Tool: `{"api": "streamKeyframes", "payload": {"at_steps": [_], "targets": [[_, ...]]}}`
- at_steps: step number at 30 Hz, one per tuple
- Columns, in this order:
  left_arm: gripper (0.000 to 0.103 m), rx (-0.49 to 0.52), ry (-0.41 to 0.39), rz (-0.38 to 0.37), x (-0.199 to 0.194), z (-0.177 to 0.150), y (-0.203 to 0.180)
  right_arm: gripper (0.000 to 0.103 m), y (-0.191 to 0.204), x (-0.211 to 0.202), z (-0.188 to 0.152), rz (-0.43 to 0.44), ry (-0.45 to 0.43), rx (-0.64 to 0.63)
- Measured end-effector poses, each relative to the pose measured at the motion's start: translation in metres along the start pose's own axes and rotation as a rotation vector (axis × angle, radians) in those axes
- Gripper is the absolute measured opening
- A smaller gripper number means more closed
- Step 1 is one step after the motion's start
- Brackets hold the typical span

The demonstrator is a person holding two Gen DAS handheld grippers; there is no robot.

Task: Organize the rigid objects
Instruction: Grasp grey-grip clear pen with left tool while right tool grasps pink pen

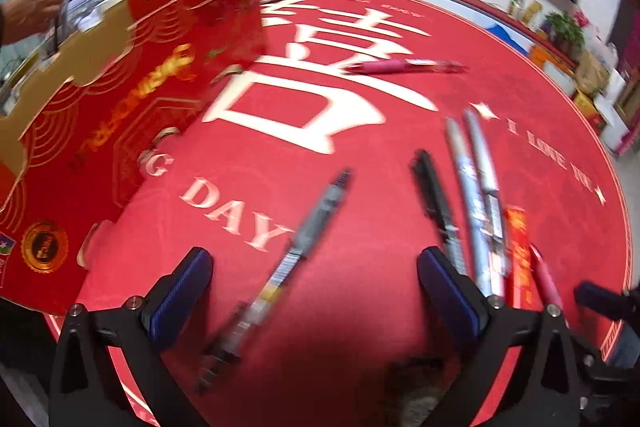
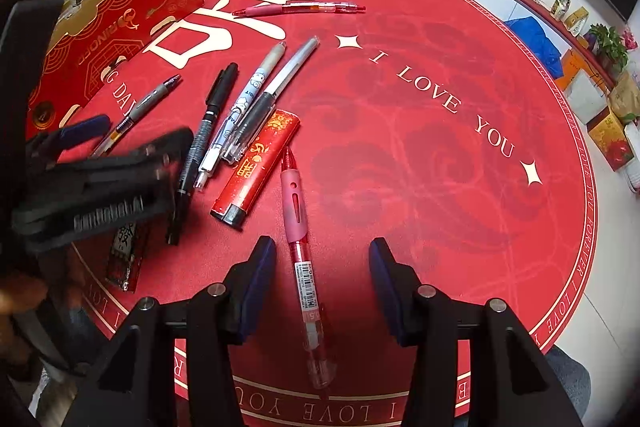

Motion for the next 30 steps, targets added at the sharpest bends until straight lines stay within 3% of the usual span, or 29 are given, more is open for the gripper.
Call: {"api": "streamKeyframes", "payload": {"at_steps": [11, 18, 24, 26, 27, 30], "targets": [[0.103, -0.032, -0.024, 0.023, -0.007, -0.006, 0.017, 0.054, -0.001, 0.001, -0.001, 0.0, -0.004, 0.001], [0.103, 0.072, -0.049, -0.034, -0.006, -0.005, -0.002, 0.055, -0.002, 0.0, 0.0, 0.001, 0.004, -0.003], [0.102, 0.069, 0.006, -0.033, -0.004, -0.002, -0.003, 0.055, -0.001, 0.001, 0.001, -0.001, 0.01, 0.006], [0.09, 0.083, 0.003, -0.043, -0.009, -0.004, -0.006, 0.054, -0.001, 0.0, 0.0, 0.004, 0.011, 0.003], [0.084, 0.095, 0.002, -0.051, -0.012, -0.005, -0.008, 0.049, 0.001, -0.001, 0.0, 0.008, 0.012, -0.007], [0.042, 0.129, 0.013, -0.07, -0.02, -0.007, -0.012, 0.02, 0.006, -0.004, -0.001, 0.024, 0.024, -0.03]]}}
Point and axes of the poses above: each gripper's, at about its wrist camera, not at the fingertips, and x roughly the way its jaws point, y to its left, z to its top, the point moved 5 cm from there along x, roughly the way its jaws point, and after that the axes turned 4 degrees about -x, right-handed, at the moved point
